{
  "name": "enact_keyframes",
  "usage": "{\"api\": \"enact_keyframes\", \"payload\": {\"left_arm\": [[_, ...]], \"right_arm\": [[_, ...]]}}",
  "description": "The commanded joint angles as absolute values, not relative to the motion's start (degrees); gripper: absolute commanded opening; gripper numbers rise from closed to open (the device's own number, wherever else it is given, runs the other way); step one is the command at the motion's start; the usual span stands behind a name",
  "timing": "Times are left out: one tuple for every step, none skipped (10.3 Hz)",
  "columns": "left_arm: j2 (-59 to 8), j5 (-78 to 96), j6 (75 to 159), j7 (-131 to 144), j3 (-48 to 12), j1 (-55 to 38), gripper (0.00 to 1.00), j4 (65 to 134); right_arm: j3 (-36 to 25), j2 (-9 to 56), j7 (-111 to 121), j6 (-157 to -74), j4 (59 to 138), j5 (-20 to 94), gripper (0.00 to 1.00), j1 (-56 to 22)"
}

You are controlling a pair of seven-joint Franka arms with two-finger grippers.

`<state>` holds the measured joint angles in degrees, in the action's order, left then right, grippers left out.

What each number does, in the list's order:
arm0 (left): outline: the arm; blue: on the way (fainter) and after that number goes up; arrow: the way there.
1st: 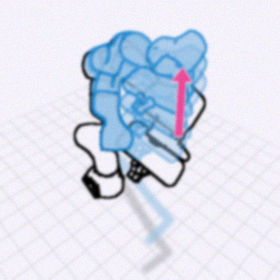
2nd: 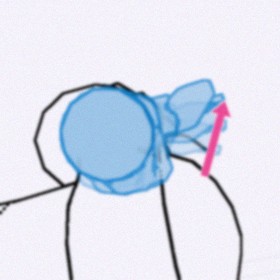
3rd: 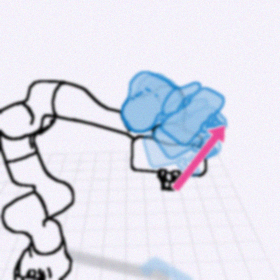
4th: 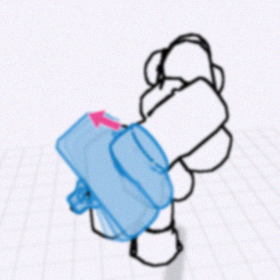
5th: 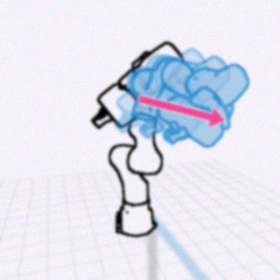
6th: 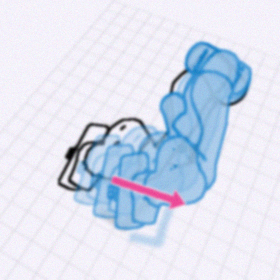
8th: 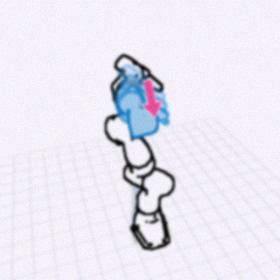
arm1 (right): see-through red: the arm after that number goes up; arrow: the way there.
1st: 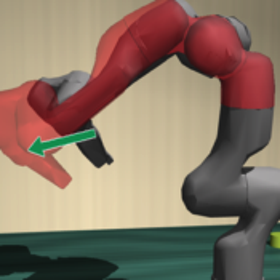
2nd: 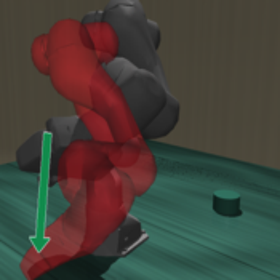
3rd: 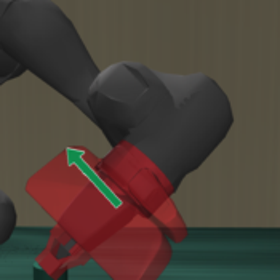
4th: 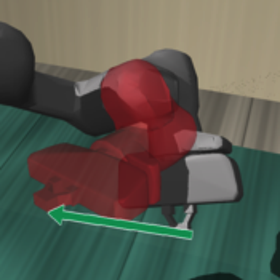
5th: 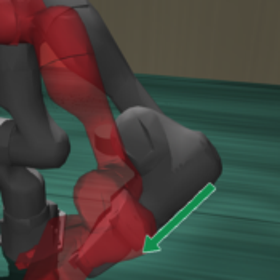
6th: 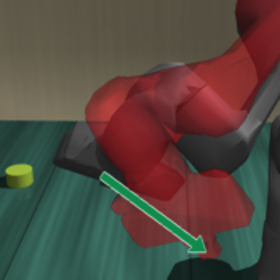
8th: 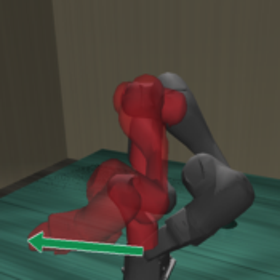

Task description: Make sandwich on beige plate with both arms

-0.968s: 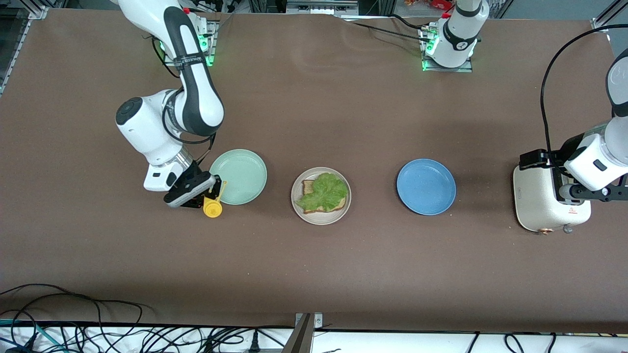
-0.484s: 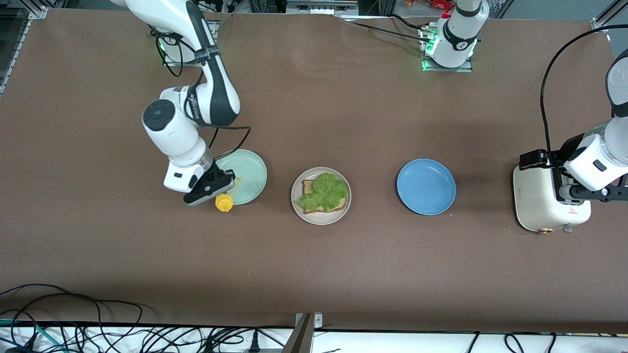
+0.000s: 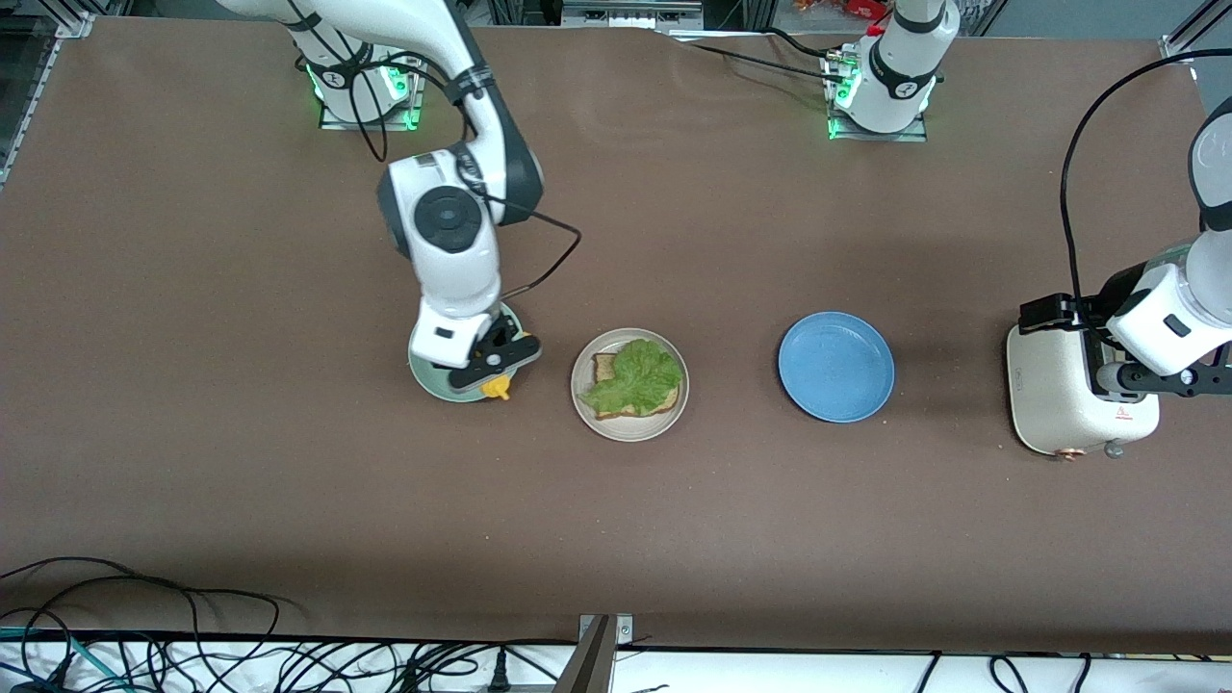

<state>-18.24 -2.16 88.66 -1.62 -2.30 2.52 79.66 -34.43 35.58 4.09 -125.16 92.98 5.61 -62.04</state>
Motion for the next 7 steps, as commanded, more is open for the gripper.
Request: {"api": "enact_keyframes", "payload": {"left_arm": [[-17.8,-4.0,88.3,-1.3,-2.6,2.6,1.00,80.0],[-17.8,-4.0,88.3,-1.3,-2.6,2.7,1.00,80.0],[-17.8,-4.0,88.3,-1.3,-2.6,2.7,1.00,80.0],[-17.8,-4.0,88.3,-1.3,-2.6,2.8,1.00,80.0],[-17.8,-4.0,88.3,-1.3,-2.6,2.8,1.00,80.0],[-17.8,-4.0,88.3,-1.4,-2.6,2.9,1.00,80.0],[-17.8,-4.0,88.3,-1.4,-2.6,2.9,1.00,80.0]], "right_arm": [[-35.2,40.9,2.5,-116.8,84.7,-0.4,0.00,-64.1],[-35.2,42.2,2.5,-114.6,82.8,-2.9,0.00,-64.9],[-35.2,42.5,2.6,-114.4,82.6,-5.4,0.00,-66.3],[-35.1,42.9,2.9,-114.3,82.6,-7.6,0.00,-67.6],[-35.1,43.3,3.2,-114.3,82.6,-9.3,0.00,-69.5],[-35.0,43.8,3.4,-114.4,82.6,-11.8,0.00,-71.0],[-34.9,44.5,4.6,-114.3,82.6,-14.2,0.00,-72.0]]}}
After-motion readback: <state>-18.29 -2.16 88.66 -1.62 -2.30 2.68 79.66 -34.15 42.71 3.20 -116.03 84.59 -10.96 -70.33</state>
